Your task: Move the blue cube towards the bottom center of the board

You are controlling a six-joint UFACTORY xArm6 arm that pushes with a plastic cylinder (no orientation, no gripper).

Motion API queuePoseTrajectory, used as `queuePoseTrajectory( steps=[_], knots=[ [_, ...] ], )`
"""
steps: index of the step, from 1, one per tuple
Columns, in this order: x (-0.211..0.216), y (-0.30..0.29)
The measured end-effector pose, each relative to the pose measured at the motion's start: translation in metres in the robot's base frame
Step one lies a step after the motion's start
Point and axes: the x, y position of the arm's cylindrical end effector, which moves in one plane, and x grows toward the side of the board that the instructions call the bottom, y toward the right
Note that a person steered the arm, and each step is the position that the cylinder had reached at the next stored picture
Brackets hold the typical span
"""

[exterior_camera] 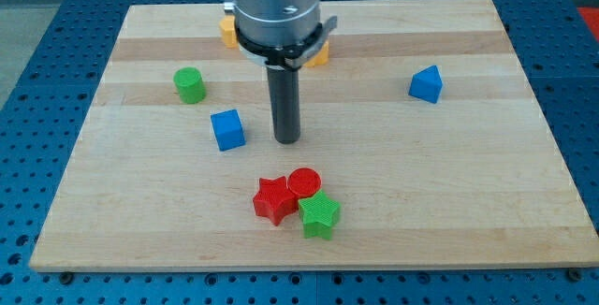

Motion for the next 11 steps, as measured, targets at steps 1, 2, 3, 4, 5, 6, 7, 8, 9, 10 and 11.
queuePoseTrajectory(
  steps=[1, 2, 3, 4, 5, 6, 7, 8, 9, 10, 11],
  knots=[
    [-0.019, -0.015],
    [-0.034, -0.035],
    [-0.037, -0.062],
    [-0.031, -0.077],
    [-0.015, -0.078],
    [-0.001, -0.078],
    [0.012, -0.078],
    [0.012, -0.084],
    [0.014, -0.108],
    [0.023, -0.114],
    [0.031, -0.11]
  ],
)
